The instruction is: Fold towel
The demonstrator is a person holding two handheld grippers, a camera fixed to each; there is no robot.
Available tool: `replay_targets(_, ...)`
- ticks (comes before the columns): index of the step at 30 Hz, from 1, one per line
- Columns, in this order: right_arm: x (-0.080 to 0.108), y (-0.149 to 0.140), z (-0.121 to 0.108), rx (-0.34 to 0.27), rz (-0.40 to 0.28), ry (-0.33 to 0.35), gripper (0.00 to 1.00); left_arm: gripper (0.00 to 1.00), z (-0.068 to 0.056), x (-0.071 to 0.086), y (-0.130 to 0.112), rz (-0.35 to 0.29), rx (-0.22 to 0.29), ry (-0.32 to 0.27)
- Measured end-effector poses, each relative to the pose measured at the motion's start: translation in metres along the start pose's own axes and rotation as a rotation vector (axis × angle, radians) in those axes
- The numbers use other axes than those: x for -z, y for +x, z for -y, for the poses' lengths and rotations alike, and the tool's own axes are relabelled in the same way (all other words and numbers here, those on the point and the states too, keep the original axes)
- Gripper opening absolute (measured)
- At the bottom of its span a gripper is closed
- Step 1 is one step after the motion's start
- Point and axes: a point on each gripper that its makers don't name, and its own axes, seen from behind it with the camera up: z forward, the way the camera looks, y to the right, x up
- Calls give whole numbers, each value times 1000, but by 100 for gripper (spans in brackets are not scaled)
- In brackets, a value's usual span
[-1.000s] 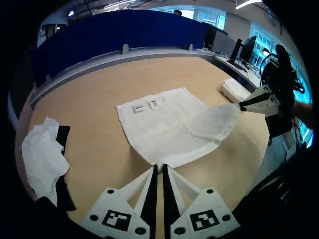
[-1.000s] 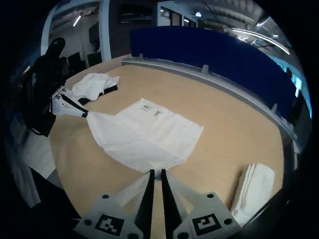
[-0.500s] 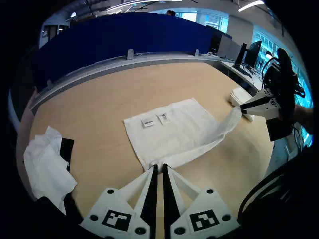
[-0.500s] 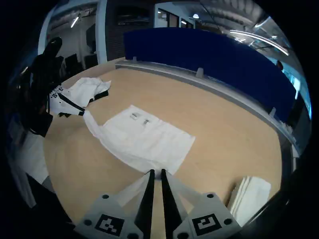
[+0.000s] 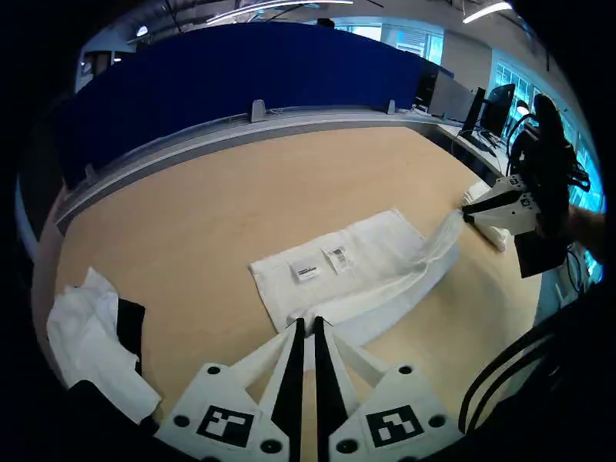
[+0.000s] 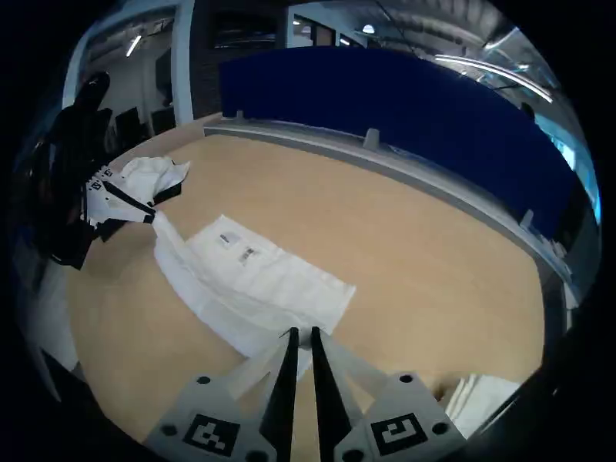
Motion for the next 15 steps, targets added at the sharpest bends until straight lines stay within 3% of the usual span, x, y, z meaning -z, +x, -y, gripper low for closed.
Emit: replay_targets(15,-25,4,-17,-33,17,-9,12,9,16,-28,12,0,13,5)
